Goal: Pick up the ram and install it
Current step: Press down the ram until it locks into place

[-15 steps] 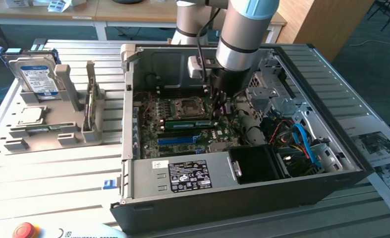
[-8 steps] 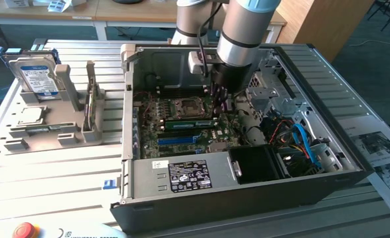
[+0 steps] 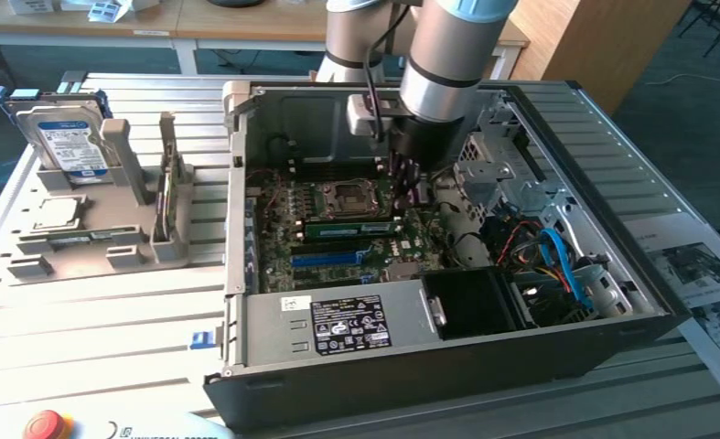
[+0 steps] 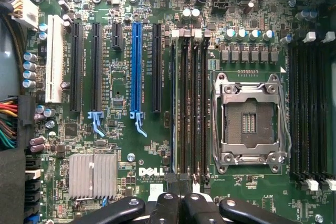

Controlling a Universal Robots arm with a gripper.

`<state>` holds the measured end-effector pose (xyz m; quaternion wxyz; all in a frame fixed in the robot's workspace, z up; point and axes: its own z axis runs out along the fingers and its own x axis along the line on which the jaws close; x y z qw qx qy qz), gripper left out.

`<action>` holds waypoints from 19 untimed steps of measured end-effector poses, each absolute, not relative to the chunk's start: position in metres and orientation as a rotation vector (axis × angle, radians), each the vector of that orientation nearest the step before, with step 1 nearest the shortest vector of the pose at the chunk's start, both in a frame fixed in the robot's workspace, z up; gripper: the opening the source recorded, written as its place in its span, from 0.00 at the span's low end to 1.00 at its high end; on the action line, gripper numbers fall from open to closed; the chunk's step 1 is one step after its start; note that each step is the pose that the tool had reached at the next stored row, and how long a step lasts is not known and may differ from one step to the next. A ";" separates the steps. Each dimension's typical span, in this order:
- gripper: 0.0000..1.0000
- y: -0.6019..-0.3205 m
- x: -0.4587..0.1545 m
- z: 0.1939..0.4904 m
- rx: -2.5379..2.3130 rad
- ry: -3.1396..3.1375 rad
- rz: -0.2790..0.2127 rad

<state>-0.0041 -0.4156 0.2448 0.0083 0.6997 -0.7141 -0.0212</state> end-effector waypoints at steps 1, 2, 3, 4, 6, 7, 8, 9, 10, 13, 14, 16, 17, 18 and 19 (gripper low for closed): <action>0.11 -0.416 -0.005 0.245 2.186 -2.232 -0.066; 0.11 -0.416 -0.005 0.245 2.186 -2.232 -0.066; 0.11 -0.416 -0.006 0.245 2.186 -2.232 -0.066; 0.11 -0.416 -0.007 0.245 2.186 -2.232 -0.066; 0.11 -0.416 -0.010 0.245 2.186 -2.232 -0.066; 0.11 -0.416 -0.011 0.245 2.186 -2.232 -0.066; 0.11 -0.416 -0.013 0.245 2.186 -2.232 -0.066; 0.11 -0.416 -0.014 0.245 2.186 -2.232 -0.066; 0.11 -0.416 -0.016 0.245 2.186 -2.232 -0.066; 0.11 -0.416 -0.021 0.245 2.187 -2.232 -0.066; 0.11 -0.416 -0.023 0.245 2.187 -2.232 -0.066; 0.11 -0.416 -0.027 0.244 2.186 -2.232 -0.066; 0.11 -0.416 -0.028 0.244 2.186 -2.232 -0.066; 0.11 -0.416 -0.030 0.245 2.186 -2.232 -0.066; 0.11 -0.416 -0.031 0.244 2.186 -2.232 -0.066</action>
